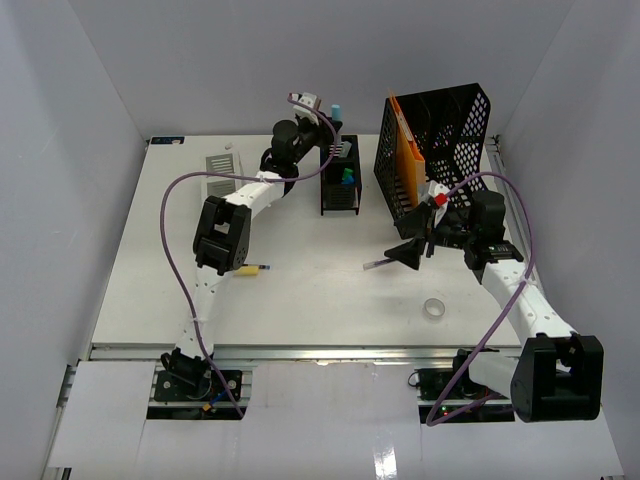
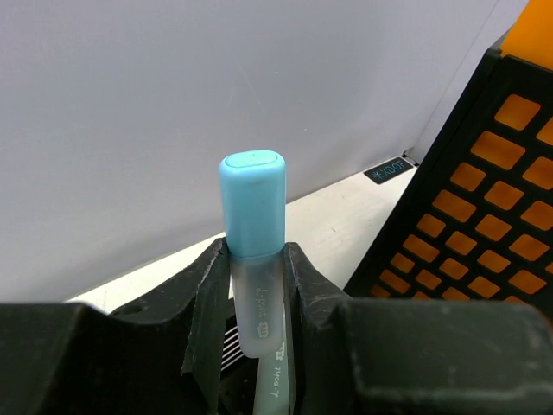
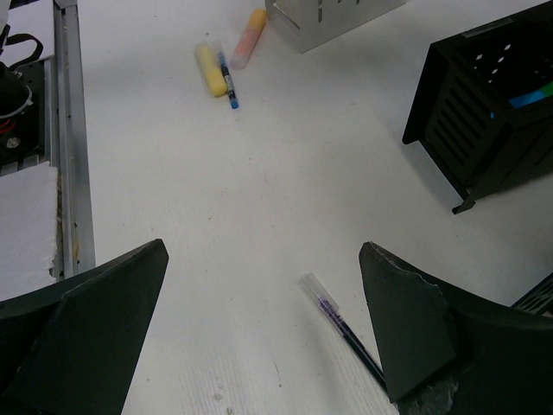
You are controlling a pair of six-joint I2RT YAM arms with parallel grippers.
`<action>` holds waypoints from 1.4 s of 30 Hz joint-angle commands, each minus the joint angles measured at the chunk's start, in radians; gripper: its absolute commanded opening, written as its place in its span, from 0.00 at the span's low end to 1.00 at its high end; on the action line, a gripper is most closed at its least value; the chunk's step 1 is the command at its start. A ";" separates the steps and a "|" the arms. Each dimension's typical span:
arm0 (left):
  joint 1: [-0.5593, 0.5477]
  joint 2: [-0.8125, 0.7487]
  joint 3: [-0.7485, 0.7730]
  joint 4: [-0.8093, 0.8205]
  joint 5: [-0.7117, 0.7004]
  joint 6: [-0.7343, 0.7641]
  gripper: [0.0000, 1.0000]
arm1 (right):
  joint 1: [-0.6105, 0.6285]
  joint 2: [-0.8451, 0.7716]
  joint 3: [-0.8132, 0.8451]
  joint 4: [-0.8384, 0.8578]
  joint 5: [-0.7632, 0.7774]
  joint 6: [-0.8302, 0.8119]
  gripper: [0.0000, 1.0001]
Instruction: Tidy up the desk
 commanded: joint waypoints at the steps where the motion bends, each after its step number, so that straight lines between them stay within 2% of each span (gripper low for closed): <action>1: 0.005 -0.042 -0.076 0.071 0.004 0.027 0.18 | -0.008 0.005 0.020 -0.001 -0.023 -0.002 0.98; 3: 0.005 -0.057 -0.126 0.081 0.006 0.023 0.26 | -0.011 0.005 0.019 -0.001 -0.020 -0.005 0.98; 5: 0.004 -0.069 -0.154 0.080 0.005 0.017 0.42 | -0.014 0.006 0.018 0.000 -0.015 -0.005 0.98; 8: 0.004 -0.116 -0.197 0.078 0.004 0.000 0.59 | -0.017 0.004 0.013 0.002 -0.006 -0.007 0.98; 11: 0.005 -0.179 -0.224 0.070 0.008 -0.018 0.69 | -0.023 -0.001 0.008 0.003 0.001 -0.010 0.98; 17: 0.005 -0.368 -0.324 0.085 0.005 -0.084 0.72 | -0.040 -0.038 -0.011 -0.004 0.035 -0.028 0.98; 25: 0.004 -0.758 -0.698 0.047 -0.075 -0.205 0.72 | -0.103 -0.054 -0.022 -0.045 0.083 -0.069 0.98; 27: 0.019 -0.968 -0.952 -0.066 -0.133 -0.317 0.71 | -0.133 -0.041 -0.014 -0.102 0.098 -0.085 0.98; 32: 0.051 -1.338 -1.257 -0.264 -0.201 -0.524 0.68 | -0.159 -0.055 -0.024 -0.151 0.115 -0.105 0.98; 36: 0.065 -1.626 -1.461 -0.607 -0.398 -0.797 0.62 | -0.171 -0.091 -0.042 -0.154 0.119 -0.103 0.98; 39: 0.075 -1.689 -1.490 -0.873 -0.526 -0.980 0.61 | -0.175 -0.105 -0.057 -0.146 0.124 -0.086 0.98; 42: 0.094 -1.636 -1.455 -1.033 -0.567 -1.072 0.62 | -0.178 -0.112 -0.067 -0.130 0.132 -0.073 0.98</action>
